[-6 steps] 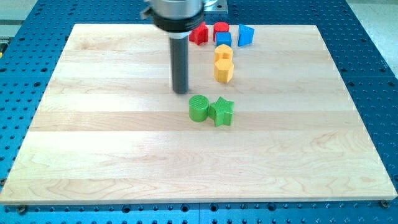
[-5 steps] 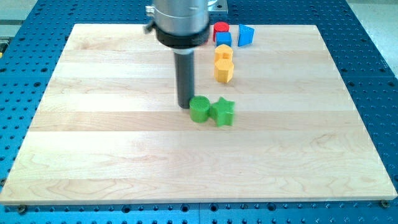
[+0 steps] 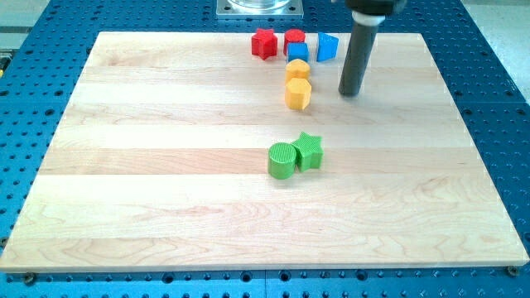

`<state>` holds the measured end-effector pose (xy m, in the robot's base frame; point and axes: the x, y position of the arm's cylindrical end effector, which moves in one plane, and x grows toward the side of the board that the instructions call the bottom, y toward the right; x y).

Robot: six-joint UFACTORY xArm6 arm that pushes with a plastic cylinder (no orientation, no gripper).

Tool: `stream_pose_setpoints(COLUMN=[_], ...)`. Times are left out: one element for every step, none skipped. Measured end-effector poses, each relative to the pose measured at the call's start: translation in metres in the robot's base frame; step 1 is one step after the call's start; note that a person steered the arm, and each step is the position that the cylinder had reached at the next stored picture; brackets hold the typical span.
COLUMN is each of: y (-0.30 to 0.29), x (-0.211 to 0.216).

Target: Keep yellow blocks diagonal to blue blocks

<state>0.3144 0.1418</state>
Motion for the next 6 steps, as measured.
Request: stream_pose_setpoints(y=[-0.021,-0.072,-0.125,-0.128,-0.177,-0.205], x=[-0.03,-0.006,0.039,0.003,0.001,0.021])
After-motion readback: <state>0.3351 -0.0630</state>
